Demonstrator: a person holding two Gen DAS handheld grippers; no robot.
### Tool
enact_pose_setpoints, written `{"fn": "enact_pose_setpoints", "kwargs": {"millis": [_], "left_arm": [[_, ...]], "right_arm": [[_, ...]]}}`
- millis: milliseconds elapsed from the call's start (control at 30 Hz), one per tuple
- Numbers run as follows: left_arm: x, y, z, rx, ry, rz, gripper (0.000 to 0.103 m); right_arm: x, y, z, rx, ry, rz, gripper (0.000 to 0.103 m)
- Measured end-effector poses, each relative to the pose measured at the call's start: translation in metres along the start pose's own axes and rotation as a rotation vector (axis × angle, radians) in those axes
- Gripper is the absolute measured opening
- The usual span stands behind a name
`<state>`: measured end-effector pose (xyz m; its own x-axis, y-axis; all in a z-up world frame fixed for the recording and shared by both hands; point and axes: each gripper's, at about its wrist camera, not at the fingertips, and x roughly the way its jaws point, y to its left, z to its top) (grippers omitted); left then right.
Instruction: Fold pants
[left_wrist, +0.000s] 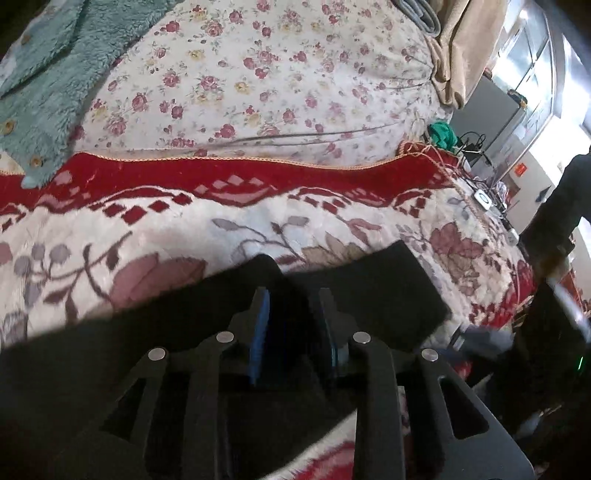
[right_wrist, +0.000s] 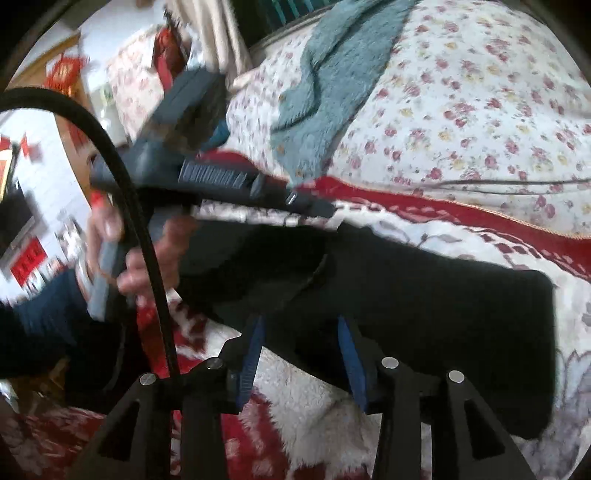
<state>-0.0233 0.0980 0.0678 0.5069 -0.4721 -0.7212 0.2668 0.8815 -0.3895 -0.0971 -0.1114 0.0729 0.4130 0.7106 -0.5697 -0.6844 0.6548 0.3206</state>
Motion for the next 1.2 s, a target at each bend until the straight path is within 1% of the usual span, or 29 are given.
{"fn": "enact_pose_setpoints", "kwargs": {"millis": [67,100,167,200,233,267,333,400,500,567,633,667,700,733,800,833,933,1067,1133,1200], "left_arm": [[-0.004,-0.007,-0.006,-0.002,-0.004,0.005,0.034],[-0.004,-0.010,-0.008,-0.004,-0.007,0.001,0.039],[-0.005,-0.016,-0.012,-0.025,-0.010,-0.027,0.039],[-0.004,-0.019,-0.014,-0.036,-0.002,-0.048,0.039],[-0.002,-0.022,-0.017,-0.046,0.005,-0.052,0.040],[0.000,-0.024,-0.018,-0.051,0.010,-0.045,0.040],[0.006,-0.029,-0.022,-0.054,0.015,-0.006,0.040],[0.016,-0.031,-0.026,-0.065,0.043,0.030,0.040],[0.030,-0.027,-0.030,-0.117,0.080,0.046,0.040],[0.041,-0.024,-0.033,-0.145,0.104,0.057,0.040],[0.047,-0.022,-0.035,-0.177,0.101,0.057,0.040],[0.048,-0.023,-0.036,-0.184,0.095,0.054,0.040],[0.049,-0.025,-0.036,-0.173,0.097,0.062,0.038],[0.049,-0.027,-0.036,-0.163,0.102,0.065,0.030],[0.047,-0.030,-0.035,-0.156,0.119,0.063,0.025],[0.045,-0.032,-0.036,-0.152,0.118,0.073,0.022],[0.038,-0.038,-0.039,-0.139,0.101,0.115,0.021],[0.041,-0.037,-0.043,-0.136,0.087,0.171,0.021],[0.047,-0.032,-0.047,-0.163,0.090,0.164,0.021],[0.048,-0.031,-0.049,-0.165,0.070,0.164,0.021]], "right_arm": [[-0.026,-0.016,0.005,0.039,-0.052,-0.034,0.041],[-0.036,-0.024,0.005,0.061,-0.065,-0.054,0.045],[-0.051,-0.049,0.007,0.117,-0.081,-0.122,0.048],[-0.055,-0.061,0.007,0.146,-0.081,-0.145,0.048],[-0.057,-0.074,0.007,0.185,-0.074,-0.160,0.049],[-0.056,-0.092,0.006,0.239,-0.057,-0.161,0.049],[-0.050,-0.115,0.000,0.318,-0.028,-0.158,0.049],[-0.038,-0.138,-0.006,0.382,0.017,-0.151,0.050],[-0.025,-0.157,-0.015,0.455,0.032,-0.107,0.050],[-0.018,-0.163,-0.018,0.492,0.036,-0.052,0.049],[-0.019,-0.165,-0.022,0.532,0.006,-0.019,0.040],[-0.020,-0.164,-0.023,0.539,-0.006,-0.008,0.031],[-0.022,-0.161,-0.022,0.526,-0.010,-0.007,0.029],[-0.023,-0.158,-0.019,0.506,-0.013,-0.017,0.028],[-0.029,-0.149,-0.014,0.470,-0.027,-0.035,0.026],[-0.032,-0.147,-0.013,0.461,-0.032,-0.040,0.026],[-0.037,-0.140,-0.010,0.439,-0.038,-0.071,0.026],[-0.032,-0.139,-0.014,0.438,-0.015,-0.131,0.026],[-0.024,-0.141,-0.018,0.428,0.019,-0.184,0.026],[-0.020,-0.140,-0.023,0.390,0.020,-0.219,0.027]]}}
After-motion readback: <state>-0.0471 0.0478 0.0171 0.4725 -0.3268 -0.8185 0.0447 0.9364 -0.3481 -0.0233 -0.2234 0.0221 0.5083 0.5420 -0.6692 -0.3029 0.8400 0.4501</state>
